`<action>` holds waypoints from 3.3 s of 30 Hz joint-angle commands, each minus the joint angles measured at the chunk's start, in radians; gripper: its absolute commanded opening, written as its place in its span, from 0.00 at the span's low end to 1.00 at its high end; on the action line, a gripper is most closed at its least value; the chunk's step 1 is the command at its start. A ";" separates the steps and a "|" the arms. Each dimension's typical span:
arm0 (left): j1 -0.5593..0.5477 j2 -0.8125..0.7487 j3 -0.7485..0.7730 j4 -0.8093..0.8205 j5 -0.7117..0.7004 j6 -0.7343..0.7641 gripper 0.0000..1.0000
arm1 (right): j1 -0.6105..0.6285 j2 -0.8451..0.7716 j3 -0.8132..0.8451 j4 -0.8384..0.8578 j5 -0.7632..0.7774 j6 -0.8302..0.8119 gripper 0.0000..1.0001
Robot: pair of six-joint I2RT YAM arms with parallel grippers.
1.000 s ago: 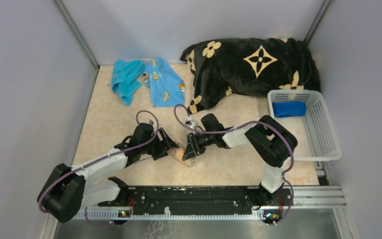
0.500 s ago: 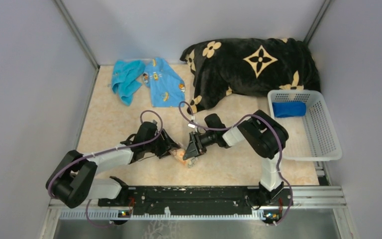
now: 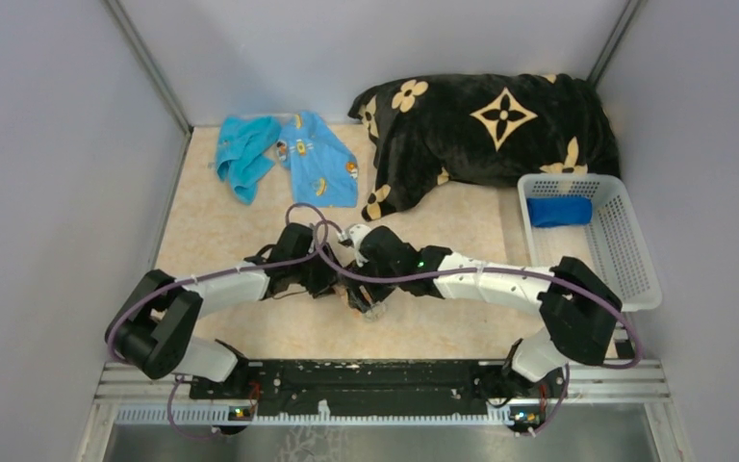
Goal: Roll the towels
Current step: Roll the towel at the center of the board, then pick up the towel at the center of the board.
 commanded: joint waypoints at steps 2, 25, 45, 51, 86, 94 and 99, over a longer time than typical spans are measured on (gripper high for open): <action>-0.002 0.061 0.010 -0.180 -0.098 0.090 0.56 | 0.175 -0.004 0.146 -0.186 0.525 -0.165 0.70; -0.025 0.121 0.044 -0.185 -0.110 0.092 0.58 | 0.308 0.383 0.251 -0.137 0.632 -0.218 0.72; -0.032 0.100 0.038 -0.177 -0.140 0.072 0.60 | 0.149 0.287 0.163 -0.157 0.350 0.016 0.72; -0.034 0.091 0.030 -0.177 -0.145 0.062 0.59 | 0.122 0.266 0.180 -0.130 0.397 0.077 0.72; -0.082 0.091 0.070 -0.246 -0.211 0.028 0.55 | 0.163 0.207 0.264 -0.059 0.483 0.039 0.72; -0.081 0.085 0.072 -0.229 -0.199 0.034 0.56 | 0.145 0.211 0.119 0.077 0.403 0.014 0.73; -0.081 0.093 0.073 -0.212 -0.194 0.045 0.56 | 0.142 0.230 0.073 0.107 0.421 -0.010 0.73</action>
